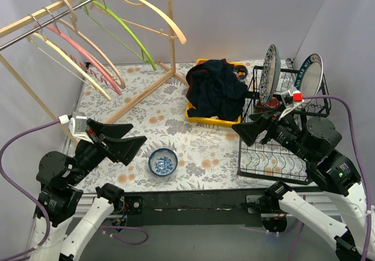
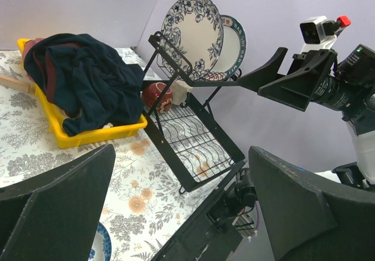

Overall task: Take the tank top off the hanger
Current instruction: Reset both arms

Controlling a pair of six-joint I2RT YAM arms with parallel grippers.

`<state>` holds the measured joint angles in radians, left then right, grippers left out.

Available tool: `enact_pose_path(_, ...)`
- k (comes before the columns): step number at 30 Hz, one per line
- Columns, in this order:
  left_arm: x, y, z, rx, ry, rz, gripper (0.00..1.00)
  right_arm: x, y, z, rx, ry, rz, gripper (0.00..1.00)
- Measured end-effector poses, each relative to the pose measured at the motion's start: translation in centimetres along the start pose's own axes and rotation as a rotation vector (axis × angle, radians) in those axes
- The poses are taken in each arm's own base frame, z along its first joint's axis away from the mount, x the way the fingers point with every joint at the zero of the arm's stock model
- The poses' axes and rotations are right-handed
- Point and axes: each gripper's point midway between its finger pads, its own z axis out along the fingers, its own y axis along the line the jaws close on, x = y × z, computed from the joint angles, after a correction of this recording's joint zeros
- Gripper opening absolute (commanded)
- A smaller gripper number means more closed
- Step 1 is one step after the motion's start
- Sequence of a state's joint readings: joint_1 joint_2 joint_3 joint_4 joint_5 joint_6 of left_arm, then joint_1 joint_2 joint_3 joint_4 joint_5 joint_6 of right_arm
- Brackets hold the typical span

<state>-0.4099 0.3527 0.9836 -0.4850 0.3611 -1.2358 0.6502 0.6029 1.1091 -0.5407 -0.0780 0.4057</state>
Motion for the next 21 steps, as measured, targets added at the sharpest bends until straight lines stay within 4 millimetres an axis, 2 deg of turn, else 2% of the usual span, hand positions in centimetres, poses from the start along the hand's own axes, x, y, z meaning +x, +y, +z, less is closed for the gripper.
enact_pose_path(9, -0.2, -0.2, -0.2, 0.006, -0.017, 0.001, 0.98, 1.2, -0.4, 0.0, 0.009, 0.029, 0.029, 0.99)
enact_pose_path(21, -0.4, -0.3, -0.2, 0.012, -0.025, -0.002, 0.98, 1.3, -0.1, -0.2, 0.000, 0.027, 0.044, 0.99)
